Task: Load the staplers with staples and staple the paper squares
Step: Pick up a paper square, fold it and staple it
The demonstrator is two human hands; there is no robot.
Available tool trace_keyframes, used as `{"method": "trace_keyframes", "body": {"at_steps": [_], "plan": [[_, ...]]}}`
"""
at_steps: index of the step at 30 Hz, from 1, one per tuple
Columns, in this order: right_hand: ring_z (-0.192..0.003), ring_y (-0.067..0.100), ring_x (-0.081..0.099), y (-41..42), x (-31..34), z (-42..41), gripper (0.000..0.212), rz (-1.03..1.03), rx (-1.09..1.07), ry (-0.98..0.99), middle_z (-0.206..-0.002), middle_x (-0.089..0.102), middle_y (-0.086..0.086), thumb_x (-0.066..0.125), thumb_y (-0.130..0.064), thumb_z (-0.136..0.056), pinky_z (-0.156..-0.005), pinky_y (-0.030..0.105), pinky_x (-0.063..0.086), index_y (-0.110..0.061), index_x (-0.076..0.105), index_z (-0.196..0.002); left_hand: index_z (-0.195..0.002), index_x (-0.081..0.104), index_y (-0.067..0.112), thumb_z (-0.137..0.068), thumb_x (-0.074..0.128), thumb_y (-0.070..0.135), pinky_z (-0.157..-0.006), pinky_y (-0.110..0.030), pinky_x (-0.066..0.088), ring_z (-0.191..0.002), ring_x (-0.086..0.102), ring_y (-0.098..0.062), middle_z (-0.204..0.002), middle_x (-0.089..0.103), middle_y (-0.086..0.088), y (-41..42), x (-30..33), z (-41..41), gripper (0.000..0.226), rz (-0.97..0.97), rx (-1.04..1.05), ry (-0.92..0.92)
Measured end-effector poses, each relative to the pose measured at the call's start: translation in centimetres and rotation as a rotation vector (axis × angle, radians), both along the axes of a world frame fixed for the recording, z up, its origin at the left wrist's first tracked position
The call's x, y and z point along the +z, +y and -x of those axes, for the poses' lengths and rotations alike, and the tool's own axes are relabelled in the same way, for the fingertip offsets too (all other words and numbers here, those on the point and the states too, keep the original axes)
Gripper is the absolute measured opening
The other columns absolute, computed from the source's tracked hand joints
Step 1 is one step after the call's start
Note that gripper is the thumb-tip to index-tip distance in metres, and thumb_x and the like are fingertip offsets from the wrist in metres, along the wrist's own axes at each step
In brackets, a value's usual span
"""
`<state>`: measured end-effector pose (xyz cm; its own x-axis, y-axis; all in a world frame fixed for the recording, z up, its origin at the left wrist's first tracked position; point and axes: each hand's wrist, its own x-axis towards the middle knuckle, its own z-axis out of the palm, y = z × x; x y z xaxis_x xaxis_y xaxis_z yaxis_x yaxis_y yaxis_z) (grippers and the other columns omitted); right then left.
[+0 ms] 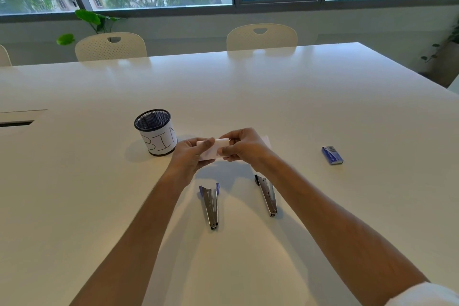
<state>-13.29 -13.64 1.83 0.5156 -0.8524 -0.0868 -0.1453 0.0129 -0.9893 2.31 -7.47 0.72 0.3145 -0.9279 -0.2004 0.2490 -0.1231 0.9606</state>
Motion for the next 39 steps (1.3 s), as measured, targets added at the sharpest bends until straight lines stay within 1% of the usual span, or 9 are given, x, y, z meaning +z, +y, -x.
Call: {"method": "trace_keyframes", "body": {"at_steps": [4,11,15,18,22,26,30,35,39], "plan": [[-0.075,0.02,0.069,0.1,-0.3,-0.1,0.034,0.003,-0.013,0.001,-0.1,0.067,0.018,0.08,-0.001,-0.072,-0.061,0.02,0.056,0.0,0.069,-0.104,-0.086,0.068,0.005,-0.083,0.069,0.012,-0.063,-0.029,0.058,-0.087,0.063,-0.026,-0.092,0.065,-0.014,-0.1,-0.3,0.2,0.008,0.021,0.042,-0.028],[-0.068,0.019,0.067,0.4,-0.6,-0.4,0.031,0.033,-0.039,0.001,-0.095,0.066,0.021,0.08,-0.001,-0.072,-0.063,0.023,0.059,-0.004,0.068,-0.101,-0.083,0.069,0.011,-0.084,0.068,0.013,-0.071,-0.036,0.058,-0.087,0.064,-0.028,-0.088,0.067,-0.01,-0.3,-0.9,0.6,0.002,0.038,0.127,-0.124],[-0.067,0.017,0.065,0.7,-0.6,-0.9,0.022,0.098,-0.055,0.016,-0.084,0.067,0.012,0.076,-0.02,-0.081,-0.058,0.022,0.055,-0.007,0.069,-0.097,-0.081,0.071,0.01,-0.084,0.069,0.013,-0.077,-0.044,0.058,-0.088,0.065,-0.031,-0.087,0.069,-0.016,-0.3,-0.9,0.6,0.004,0.065,0.15,-0.172],[-0.065,0.016,0.062,0.8,-0.8,-1.4,0.018,0.132,-0.111,0.064,-0.076,0.067,0.005,0.069,-0.03,-0.087,-0.056,0.024,0.053,-0.013,0.07,-0.088,-0.075,0.072,0.015,-0.082,0.071,0.016,-0.068,-0.039,0.06,-0.076,0.067,-0.023,-0.073,0.07,-0.006,-0.2,-0.8,0.8,0.007,0.085,0.161,-0.213],[-0.059,0.017,0.06,0.7,-1.1,-2.0,0.014,0.132,-0.17,0.104,-0.072,0.066,0.007,0.064,-0.024,-0.092,-0.054,0.029,0.05,-0.015,0.069,-0.082,-0.075,0.072,0.017,-0.084,0.071,0.017,-0.065,-0.036,0.059,-0.073,0.066,-0.021,-0.074,0.069,-0.006,-0.2,-0.9,0.8,0.009,0.087,0.186,-0.253],[-0.052,0.013,0.055,0.6,-1.1,-2.3,0.019,0.131,-0.16,0.14,-0.066,0.063,0.003,0.057,-0.017,-0.095,-0.048,0.022,0.043,-0.014,0.07,-0.081,-0.075,0.07,0.016,-0.086,0.068,0.017,-0.054,-0.026,0.056,-0.07,0.064,-0.019,-0.074,0.067,-0.005,-0.3,-1.1,0.7,0.012,0.061,0.232,-0.242],[-0.051,0.01,0.055,0.3,-1.4,-2.5,0.018,0.138,-0.177,0.197,-0.064,0.064,0.001,0.059,-0.019,-0.094,-0.047,0.02,0.044,-0.015,0.072,-0.082,-0.075,0.069,0.019,-0.089,0.065,0.019,-0.058,-0.028,0.058,-0.069,0.063,-0.018,-0.073,0.066,-0.004,-0.2,-1.3,0.5,0.015,0.04,0.236,-0.258],[-0.051,0.012,0.06,-0.1,-1.7,-2.6,0.022,0.225,-0.223,0.27,-0.064,0.07,0.005,0.065,-0.025,-0.089,-0.058,0.036,0.055,-0.021,0.071,-0.069,-0.075,0.068,0.018,-0.089,0.065,0.017,-0.065,-0.031,0.058,-0.07,0.063,-0.017,-0.074,0.066,-0.004,-0.3,-1.3,0.6,0.014,0.033,0.246,-0.253],[-0.049,0.01,0.06,-0.2,-1.7,-2.5,0.03,0.285,-0.255,0.335,-0.053,0.067,0.001,0.067,-0.035,-0.088,-0.057,0.032,0.054,-0.019,0.069,-0.063,-0.076,0.07,0.018,-0.086,0.068,0.016,-0.066,-0.034,0.059,-0.073,0.064,-0.019,-0.076,0.067,-0.003,-0.3,-1.1,0.2,0.011,0.044,0.257,-0.255]]}}
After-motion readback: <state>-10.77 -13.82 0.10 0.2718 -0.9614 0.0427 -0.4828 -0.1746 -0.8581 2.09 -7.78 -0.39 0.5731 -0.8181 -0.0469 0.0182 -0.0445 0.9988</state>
